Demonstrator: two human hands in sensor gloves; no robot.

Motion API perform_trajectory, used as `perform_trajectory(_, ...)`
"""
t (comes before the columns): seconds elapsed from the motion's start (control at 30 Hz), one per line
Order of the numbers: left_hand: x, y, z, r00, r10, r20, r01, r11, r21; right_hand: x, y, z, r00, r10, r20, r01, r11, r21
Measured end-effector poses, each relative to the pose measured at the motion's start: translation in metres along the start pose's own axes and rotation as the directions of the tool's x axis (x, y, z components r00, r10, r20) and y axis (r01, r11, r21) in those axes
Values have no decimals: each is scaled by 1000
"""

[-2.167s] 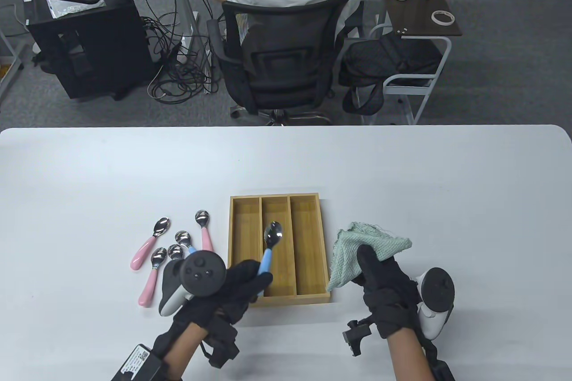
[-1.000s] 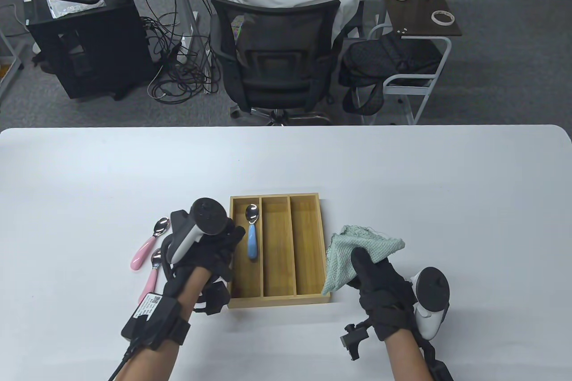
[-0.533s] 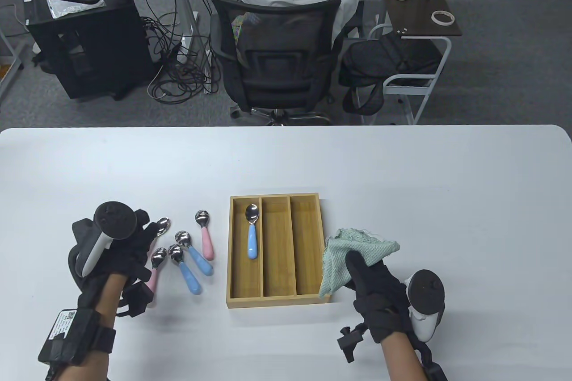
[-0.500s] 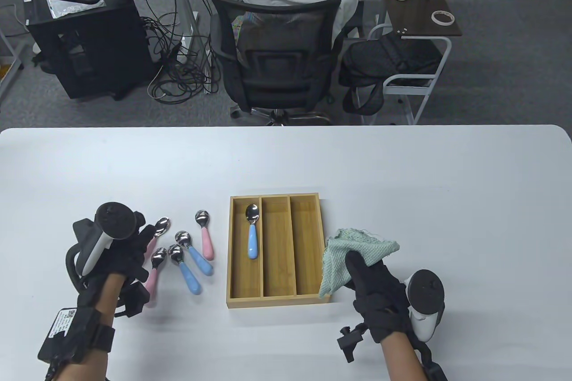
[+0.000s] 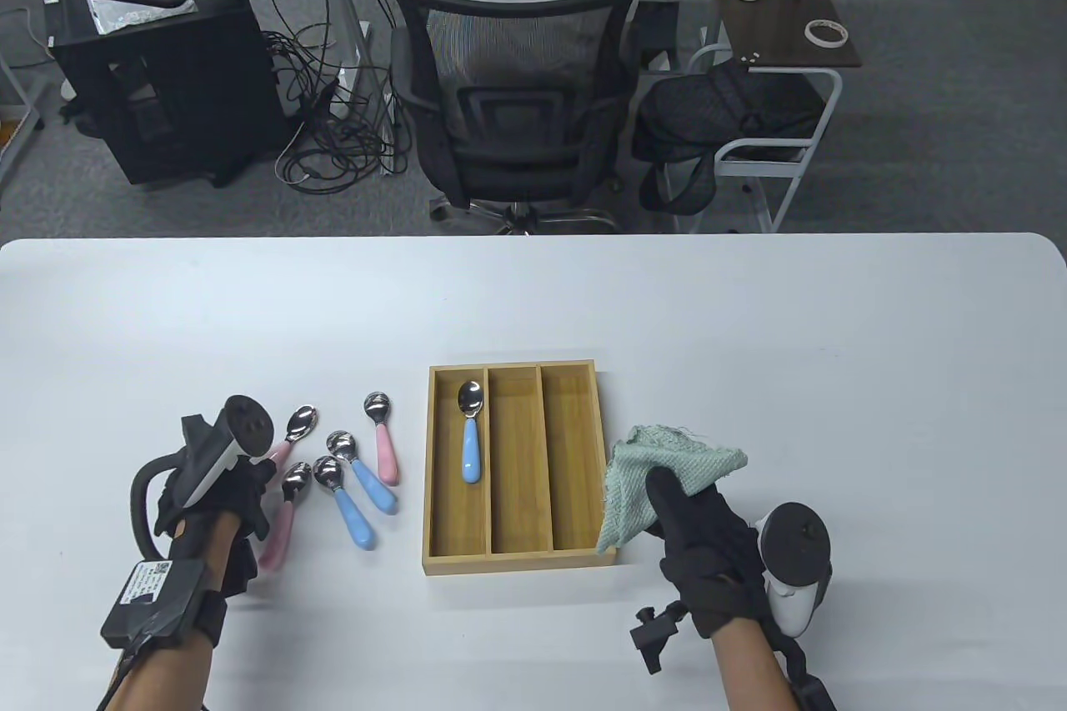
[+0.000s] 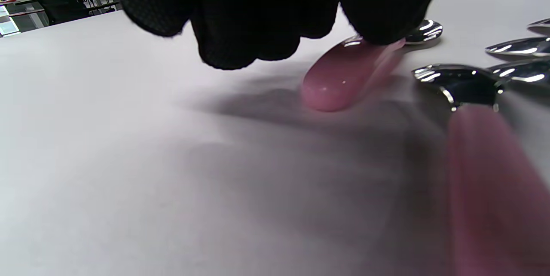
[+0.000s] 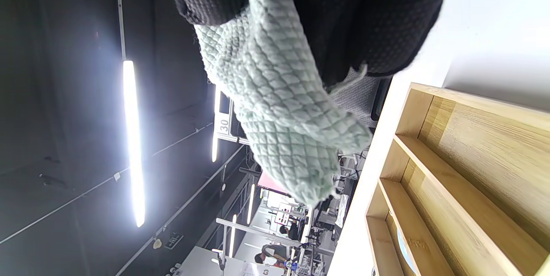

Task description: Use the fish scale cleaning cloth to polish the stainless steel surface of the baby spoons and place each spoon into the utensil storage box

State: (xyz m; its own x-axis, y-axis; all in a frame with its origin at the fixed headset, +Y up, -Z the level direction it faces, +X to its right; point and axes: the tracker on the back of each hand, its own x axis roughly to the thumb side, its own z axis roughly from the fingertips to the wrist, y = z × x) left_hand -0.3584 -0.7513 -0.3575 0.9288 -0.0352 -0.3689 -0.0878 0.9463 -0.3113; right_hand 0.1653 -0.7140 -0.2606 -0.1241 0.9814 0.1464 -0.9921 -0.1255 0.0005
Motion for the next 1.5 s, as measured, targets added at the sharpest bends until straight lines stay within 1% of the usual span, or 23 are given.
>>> perform_trajectory(0.17, 0, -7, -2, 1000, -19, 3, 19, 999, -27, 0, 0, 0, 1000, 4, 5, -4, 1000, -5)
perform_trajectory(0.23, 1, -8, -2, 1000, -17, 0, 17, 1000, -12, 0, -1, 0, 1000, 4, 6, -4, 1000, -5)
perform_trajectory(0.33, 0, -9, -5, 1000, -8, -13, 7, 999, -41, 0, 0, 1, 1000, 4, 6, -4, 1000, -4)
perform_trajectory(0.47, -4, -11, -8, 999, 11, -34, -15, 993, -114, 0, -1, 1, 1000, 0, 7, 0, 1000, -2)
perform_trajectory(0.53, -8, -14, -8, 999, 33, -35, -37, 992, -117, 1, -1, 1, 1000, -7, 8, 7, 1000, -2)
perform_trajectory(0.57, -11, -14, -7, 998, 51, -35, -54, 993, -107, 1, -1, 1, 1000, -9, 8, 9, 1000, -1)
perform_trajectory(0.63, -18, -7, -3, 988, 151, -26, -153, 984, -87, 0, -2, 1, 1000, -16, 6, 16, 1000, 5)
perform_trajectory(0.7, -22, 11, 8, 967, 253, 21, -253, 967, -23, 0, -1, 0, 1000, -26, 2, 26, 999, 24)
perform_trajectory(0.77, -18, 33, 27, 933, 344, 108, -350, 936, 37, 0, 1, 0, 1000, -27, 2, 27, 998, 48)
perform_trajectory(0.8, -12, 45, 41, 896, 405, 181, -422, 905, 62, 0, 2, -1, 1000, -25, 6, 24, 997, 70)
perform_trajectory(0.83, -6, 51, 52, 864, 441, 242, -468, 881, 65, 0, 3, -1, 1000, -25, 8, 25, 996, 84)
perform_trajectory(0.87, 8, 57, 67, 802, 485, 349, -532, 846, 46, 0, 5, 0, 999, -29, 13, 27, 994, 110)
perform_trajectory(0.9, 22, 59, 81, 743, 505, 439, -562, 827, 0, 1, 6, 0, 999, -34, 18, 31, 991, 134)
perform_trajectory(0.97, 48, 56, 101, 644, 521, 559, -592, 803, -67, 2, 9, 0, 999, -39, 28, 33, 985, 171)
perform_trajectory(1.03, 84, 46, 129, 533, 507, 677, -590, 797, -133, 2, 13, 1, 999, -34, 43, 23, 974, 226)
perform_trajectory(1.07, 93, 43, 136, 497, 505, 706, -589, 794, -153, 2, 15, 0, 998, -32, 46, 20, 970, 241)
perform_trajectory(1.1, 106, 36, 148, 417, 513, 751, -597, 777, -199, 1, 17, 1, 999, -31, 44, 18, 965, 260)
perform_trajectory(1.17, 121, 27, 164, 326, 524, 787, -602, 757, -255, -1, 21, 0, 999, -41, 34, 29, 956, 291)
perform_trajectory(1.2, 125, 25, 170, 314, 516, 797, -588, 765, -263, -1, 23, 0, 998, -51, 28, 40, 952, 302)
perform_trajectory(1.3, 132, 15, 193, 289, 461, 839, -592, 775, -222, -3, 31, -1, 994, -108, 6, 98, 918, 384)
perform_trajectory(1.33, 135, 13, 199, 293, 429, 855, -562, 800, -209, -3, 33, 0, 993, -117, -1, 107, 912, 396)
perform_trajectory(1.43, 143, 6, 206, 312, 376, 872, -513, 839, -178, -1, 39, 3, 994, -110, 18, 95, 915, 392)
perform_trajectory(1.5, 148, 0, 209, 328, 328, 886, -468, 871, -149, 1, 41, 5, 993, -110, 33, 91, 933, 349)
